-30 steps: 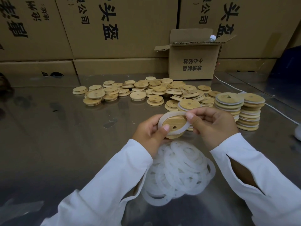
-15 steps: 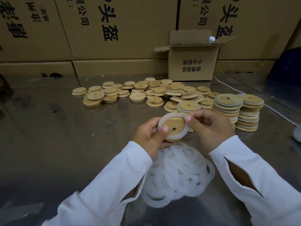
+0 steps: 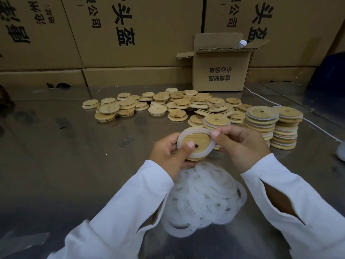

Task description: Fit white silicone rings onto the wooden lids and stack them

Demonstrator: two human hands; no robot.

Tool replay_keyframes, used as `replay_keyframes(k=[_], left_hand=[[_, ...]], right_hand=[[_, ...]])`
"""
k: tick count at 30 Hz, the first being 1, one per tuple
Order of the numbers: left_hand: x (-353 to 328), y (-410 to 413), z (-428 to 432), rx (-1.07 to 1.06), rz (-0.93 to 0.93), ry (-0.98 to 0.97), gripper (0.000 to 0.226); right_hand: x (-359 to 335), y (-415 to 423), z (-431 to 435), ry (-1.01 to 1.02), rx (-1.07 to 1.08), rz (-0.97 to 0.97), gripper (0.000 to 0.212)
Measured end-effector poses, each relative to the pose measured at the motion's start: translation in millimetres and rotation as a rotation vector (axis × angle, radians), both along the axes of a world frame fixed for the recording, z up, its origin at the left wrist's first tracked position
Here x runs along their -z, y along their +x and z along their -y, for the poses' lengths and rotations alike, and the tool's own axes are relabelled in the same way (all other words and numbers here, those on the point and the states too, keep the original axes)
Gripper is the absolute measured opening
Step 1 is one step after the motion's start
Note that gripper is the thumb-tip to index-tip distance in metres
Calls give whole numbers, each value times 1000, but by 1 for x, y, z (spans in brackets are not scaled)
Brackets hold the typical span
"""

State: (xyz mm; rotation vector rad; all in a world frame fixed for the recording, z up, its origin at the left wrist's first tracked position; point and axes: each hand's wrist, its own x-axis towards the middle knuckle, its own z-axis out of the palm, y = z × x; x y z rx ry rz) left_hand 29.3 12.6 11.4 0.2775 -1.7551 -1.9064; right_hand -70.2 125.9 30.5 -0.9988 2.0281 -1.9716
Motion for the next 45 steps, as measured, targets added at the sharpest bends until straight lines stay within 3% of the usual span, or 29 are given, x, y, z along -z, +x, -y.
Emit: replay_keyframes(k=[15, 27, 33, 37, 45], left_hand=[[-2, 0, 2, 30, 32, 175, 13], [-2, -3, -3, -20, -10, 231, 7], [-1, -1, -2, -16, 86, 40, 25], [0, 0, -1, -66, 80, -111, 10], [0, -3, 3, -70, 52, -43, 9]], right_hand=[[-2, 1, 0, 22, -24, -21, 18], [2, 16, 3, 76, 156, -151, 10], [-1, 15, 0, 78, 152, -185, 14], [1, 17, 1, 115, 82, -206, 14], [-3, 6, -1, 137, -10, -78, 18]])
